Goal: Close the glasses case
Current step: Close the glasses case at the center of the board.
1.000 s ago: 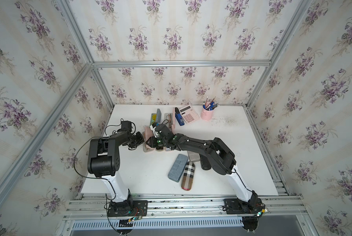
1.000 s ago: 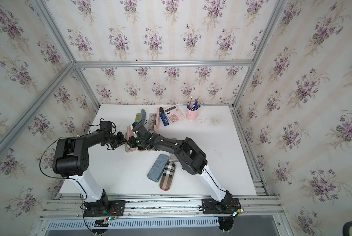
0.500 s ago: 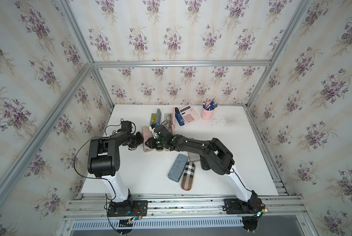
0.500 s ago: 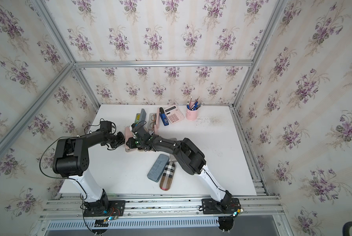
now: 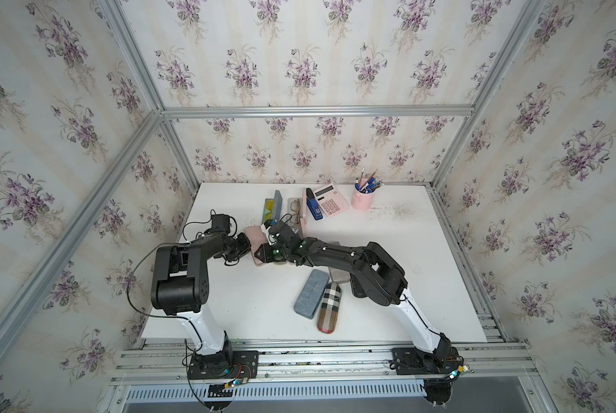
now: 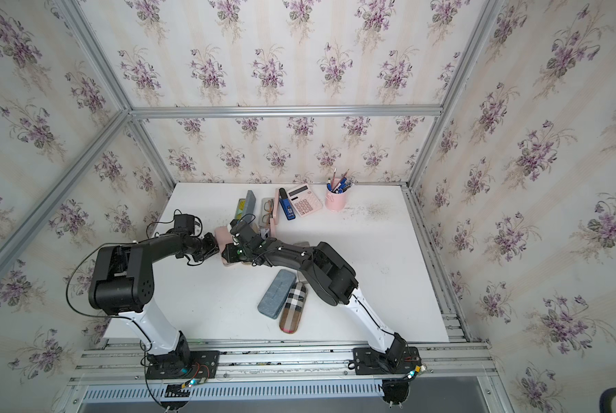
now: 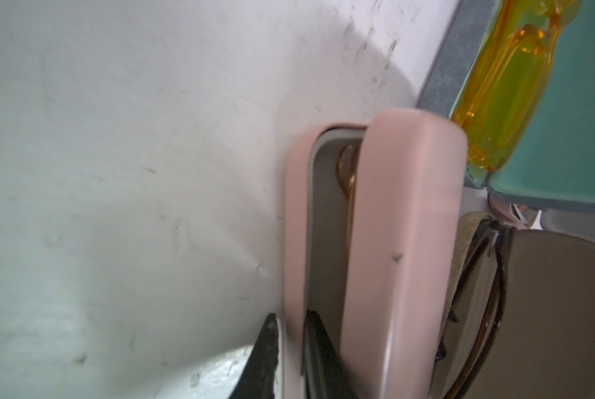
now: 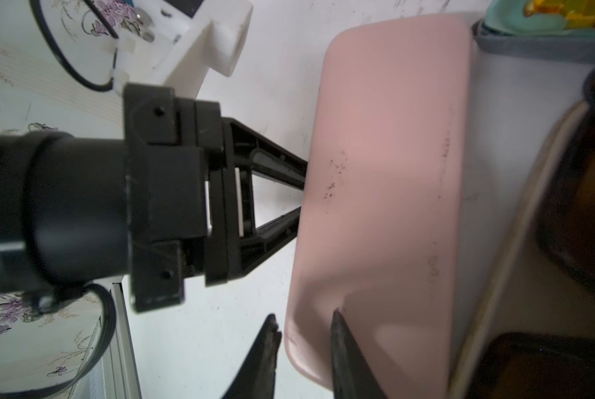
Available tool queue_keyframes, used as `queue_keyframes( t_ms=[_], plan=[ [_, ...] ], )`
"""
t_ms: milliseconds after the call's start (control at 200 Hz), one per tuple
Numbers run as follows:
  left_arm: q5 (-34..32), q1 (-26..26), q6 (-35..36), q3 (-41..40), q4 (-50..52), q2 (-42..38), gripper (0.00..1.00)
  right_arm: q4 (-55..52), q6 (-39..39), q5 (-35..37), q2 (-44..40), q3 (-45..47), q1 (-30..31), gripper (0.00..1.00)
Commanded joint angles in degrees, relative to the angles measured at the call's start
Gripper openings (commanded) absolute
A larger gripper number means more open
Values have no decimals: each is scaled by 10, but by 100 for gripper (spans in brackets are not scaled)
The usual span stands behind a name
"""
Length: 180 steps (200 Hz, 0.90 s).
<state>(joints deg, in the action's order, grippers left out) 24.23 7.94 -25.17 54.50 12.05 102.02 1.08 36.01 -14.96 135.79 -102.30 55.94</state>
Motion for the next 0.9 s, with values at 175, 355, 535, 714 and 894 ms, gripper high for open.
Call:
queue_keyframes(
  t_ms=[175, 355, 535, 714, 894],
  plan=[
    [-10, 3, -23, -44, 37, -114, 60, -39, -6, 4, -8, 7, 6, 28],
    [7, 4, -42, -57, 36, -170, 68, -36, -6, -2, -1, 4, 7, 28],
    [35, 4, -52, -61, 31, -182, 76, -44, -13, 0, 1, -2, 11, 28],
    [-25, 11, -63, -57, 53, -199, 84, -22, -17, 22, -49, 46, 12, 28],
    [-51, 14, -50, 13, 85, -135, 84, -18, -20, 32, -91, 67, 1, 32]
  ],
)
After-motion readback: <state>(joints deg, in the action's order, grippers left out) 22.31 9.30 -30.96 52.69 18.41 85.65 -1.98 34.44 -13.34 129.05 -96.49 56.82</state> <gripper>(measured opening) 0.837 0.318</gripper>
